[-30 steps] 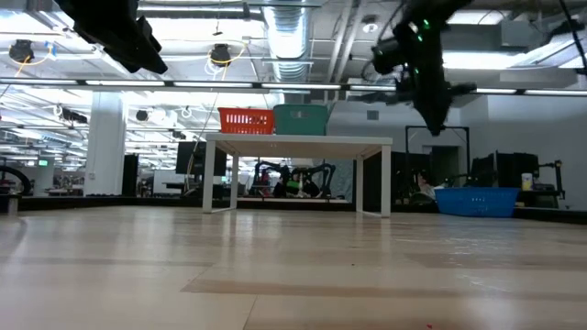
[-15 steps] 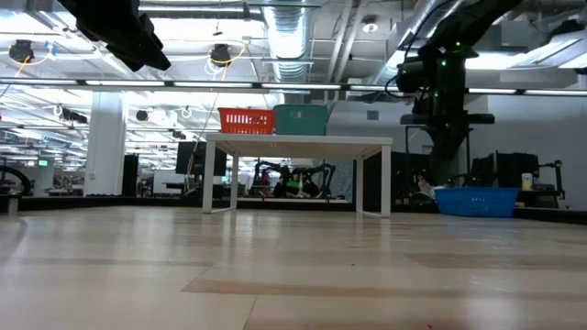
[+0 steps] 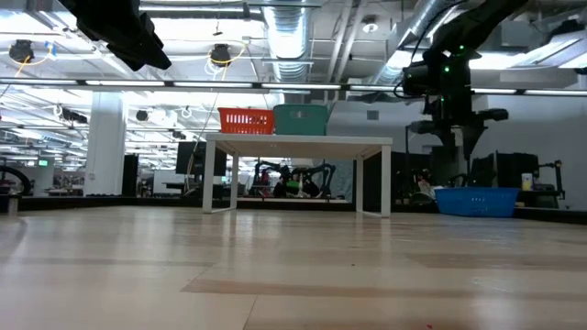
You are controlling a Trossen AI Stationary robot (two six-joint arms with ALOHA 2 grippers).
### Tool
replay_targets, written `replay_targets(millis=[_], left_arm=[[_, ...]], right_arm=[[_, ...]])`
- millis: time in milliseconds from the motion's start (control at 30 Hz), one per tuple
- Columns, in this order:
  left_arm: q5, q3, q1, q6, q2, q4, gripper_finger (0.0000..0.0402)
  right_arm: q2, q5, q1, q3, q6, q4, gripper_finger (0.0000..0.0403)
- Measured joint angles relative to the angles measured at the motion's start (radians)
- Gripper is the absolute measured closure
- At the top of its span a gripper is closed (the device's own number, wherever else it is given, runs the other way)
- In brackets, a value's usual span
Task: Pick & Place Office Desk Supplies
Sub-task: Put the blue bin on the shelf
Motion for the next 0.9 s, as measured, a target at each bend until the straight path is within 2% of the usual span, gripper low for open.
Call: replay_targets(millis=[133,333,500,633,900], left_arm=[[0.000,0.000,0.000,0.000,0.000,0.000,0.0385],[0.000,0.000,0.000,0.000,0.000,0.001,0.0385],[0.000,0.000,0.000,0.001,0.000,0.026,0.0385],[0.002,0.001,0.000,0.006,0.000,0.037,0.0385],[0.012,0.001,0.000,0.008,0.000,0.037,0.0385]], right_arm=[[0.024,0.052,-0.018,0.001,0.049,-0.034,0.0276],[0.146,0.156,-0.005,0.023,0.072,-0.107,0.0275],[0.244,0.157,-0.020,0.060,0.063,-0.124,0.0275],[0.308,0.158,-0.046,0.142,0.051,-0.153,0.0275],[0.357,0.128,-0.108,0.281,0.053,-0.225,0.0275]])
